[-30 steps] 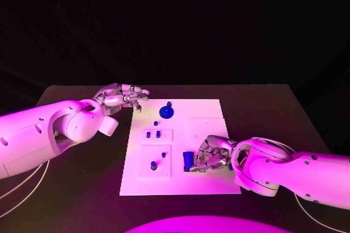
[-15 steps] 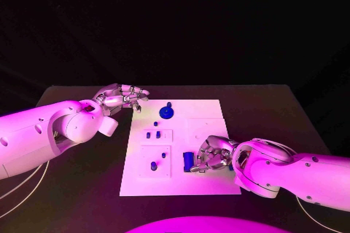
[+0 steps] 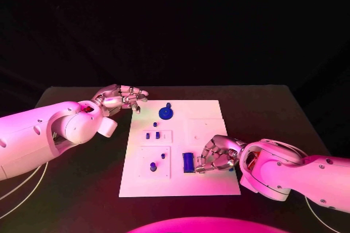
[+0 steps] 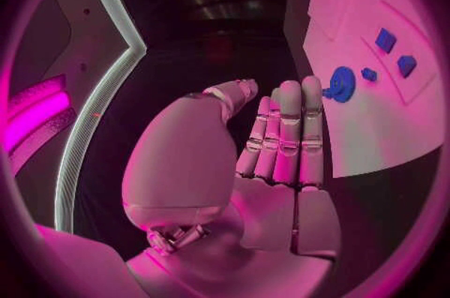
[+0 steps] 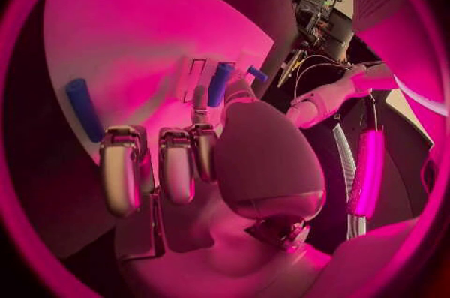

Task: Assemble the parts on the task board

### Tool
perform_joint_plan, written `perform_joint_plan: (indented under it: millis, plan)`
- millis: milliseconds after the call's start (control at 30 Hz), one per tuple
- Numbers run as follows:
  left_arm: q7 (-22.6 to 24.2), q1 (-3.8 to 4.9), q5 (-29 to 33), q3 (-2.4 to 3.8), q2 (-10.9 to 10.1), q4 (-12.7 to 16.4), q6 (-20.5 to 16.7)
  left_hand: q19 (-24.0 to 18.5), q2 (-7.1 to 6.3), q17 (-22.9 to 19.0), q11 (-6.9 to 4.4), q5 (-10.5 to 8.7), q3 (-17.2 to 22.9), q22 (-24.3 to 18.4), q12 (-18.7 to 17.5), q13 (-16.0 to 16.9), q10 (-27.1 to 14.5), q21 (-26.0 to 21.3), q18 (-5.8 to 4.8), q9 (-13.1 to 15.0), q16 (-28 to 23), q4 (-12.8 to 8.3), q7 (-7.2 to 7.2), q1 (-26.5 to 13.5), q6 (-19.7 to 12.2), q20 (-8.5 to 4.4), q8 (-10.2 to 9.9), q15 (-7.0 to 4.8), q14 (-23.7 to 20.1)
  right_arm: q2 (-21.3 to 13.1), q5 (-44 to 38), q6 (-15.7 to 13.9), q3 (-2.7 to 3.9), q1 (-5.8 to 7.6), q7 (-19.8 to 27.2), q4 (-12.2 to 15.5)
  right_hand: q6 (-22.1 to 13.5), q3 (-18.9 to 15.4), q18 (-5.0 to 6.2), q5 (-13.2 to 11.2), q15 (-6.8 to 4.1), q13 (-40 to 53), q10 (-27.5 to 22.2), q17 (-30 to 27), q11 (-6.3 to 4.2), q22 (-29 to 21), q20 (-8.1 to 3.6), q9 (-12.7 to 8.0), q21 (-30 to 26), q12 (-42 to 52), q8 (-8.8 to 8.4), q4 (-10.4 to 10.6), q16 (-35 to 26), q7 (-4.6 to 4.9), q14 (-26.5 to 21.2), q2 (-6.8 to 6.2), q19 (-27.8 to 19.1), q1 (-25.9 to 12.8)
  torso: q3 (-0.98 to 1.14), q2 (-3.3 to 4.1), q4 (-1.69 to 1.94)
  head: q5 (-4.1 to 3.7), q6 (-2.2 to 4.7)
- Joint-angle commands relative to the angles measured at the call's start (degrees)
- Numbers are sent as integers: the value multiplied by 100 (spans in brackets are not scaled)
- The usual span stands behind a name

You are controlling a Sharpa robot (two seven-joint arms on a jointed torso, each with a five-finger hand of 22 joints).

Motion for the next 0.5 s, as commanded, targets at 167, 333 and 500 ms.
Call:
perform_joint_plan:
  millis: [167, 333, 500]
  plan:
    - [28, 3, 31, 3, 17, 15, 42, 40, 28, -7, 2, 14, -3, -9, 16, -7, -24, -20, 87, 1, 20, 23, -7, -7, -50, 18, 20, -11, -37, -496, -80, -161, 3, 165, 314, 88, -102, 42, -73, 22, 35, 1000, 250, 1003, 35, 1379, -9, -35, -43, -71, -102, -27, -11, 48, 494, 0, 456, 139, -9, -5, 0, -54, 15]
    - [25, 3, 32, 2, 15, 30, 41, 40, 28, -7, 2, 14, -3, -9, 16, -7, -24, -20, 87, 1, 20, 23, -7, -7, -50, 18, 20, -11, -37, -929, -342, -151, 3, 256, 288, 91, -120, 94, -80, 19, 53, 996, 243, 1021, 54, 1388, 9, -61, -12, -86, -161, -41, -5, 69, 497, 65, 465, 311, -9, -5, -5, -127, 23]
    - [32, 3, 32, 1, 10, 41, 39, 44, 24, -9, 2, 13, -5, -13, 24, -9, -29, -25, 87, 2, 22, 25, -6, -4, -53, 17, 25, -12, -38, -1223, -592, -79, 0, 279, 181, 82, -108, 91, -88, 16, 54, 1006, 250, 1049, 55, 1399, 11, -62, 30, -68, -160, -33, 6, 69, 503, 68, 477, 309, 4, 0, -9, -186, 32]
